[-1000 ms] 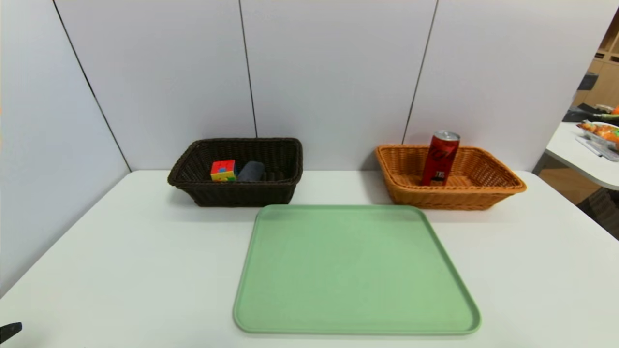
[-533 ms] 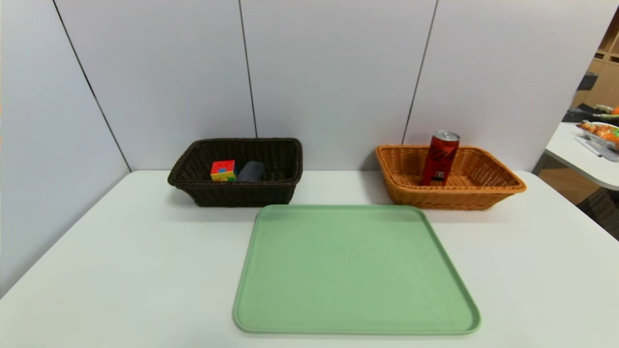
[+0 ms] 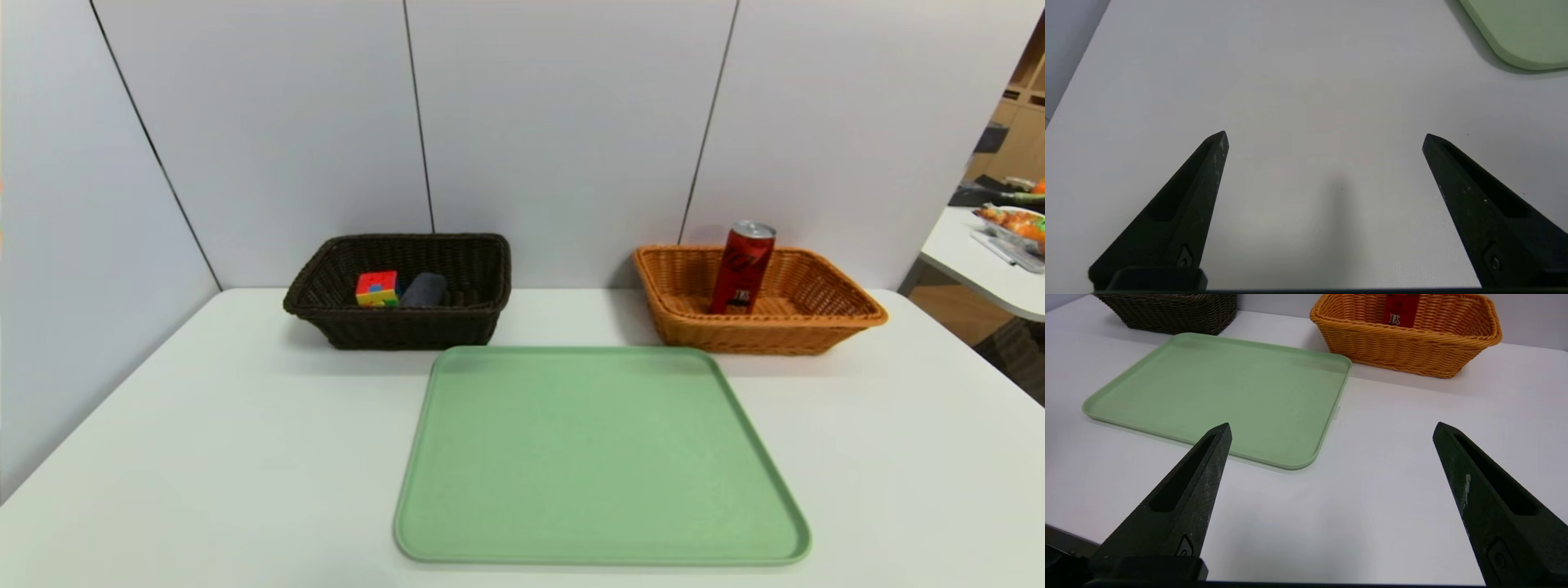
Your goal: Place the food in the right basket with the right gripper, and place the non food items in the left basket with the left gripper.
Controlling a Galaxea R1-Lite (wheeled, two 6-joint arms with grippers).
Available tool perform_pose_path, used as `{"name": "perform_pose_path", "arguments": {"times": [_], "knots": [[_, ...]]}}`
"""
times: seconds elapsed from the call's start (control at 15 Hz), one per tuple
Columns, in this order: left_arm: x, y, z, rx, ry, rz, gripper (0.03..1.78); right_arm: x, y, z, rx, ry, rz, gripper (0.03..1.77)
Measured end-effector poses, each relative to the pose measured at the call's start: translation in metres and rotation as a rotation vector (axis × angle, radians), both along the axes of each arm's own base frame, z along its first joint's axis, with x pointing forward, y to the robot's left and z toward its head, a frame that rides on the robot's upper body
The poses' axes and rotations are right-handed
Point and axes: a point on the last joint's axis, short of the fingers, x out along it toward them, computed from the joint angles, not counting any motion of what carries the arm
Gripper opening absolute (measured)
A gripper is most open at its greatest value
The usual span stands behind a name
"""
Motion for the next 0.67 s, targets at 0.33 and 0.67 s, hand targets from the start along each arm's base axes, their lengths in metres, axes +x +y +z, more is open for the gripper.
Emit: {"name": "perform_pose_path", "arguments": {"times": [0.33,0.67], "knots": [[0.000,0.001,-0.013,-0.022,-0.042,0.071,1.69,-0.001,-0.001,-0.002,0.005,0.032,0.064,1.70],[0.003,0.002,-0.020,-0.032,-0.123,0.097,1.69,-0.003,-0.002,-0.018,0.004,0.039,0.083,1.70]]}}
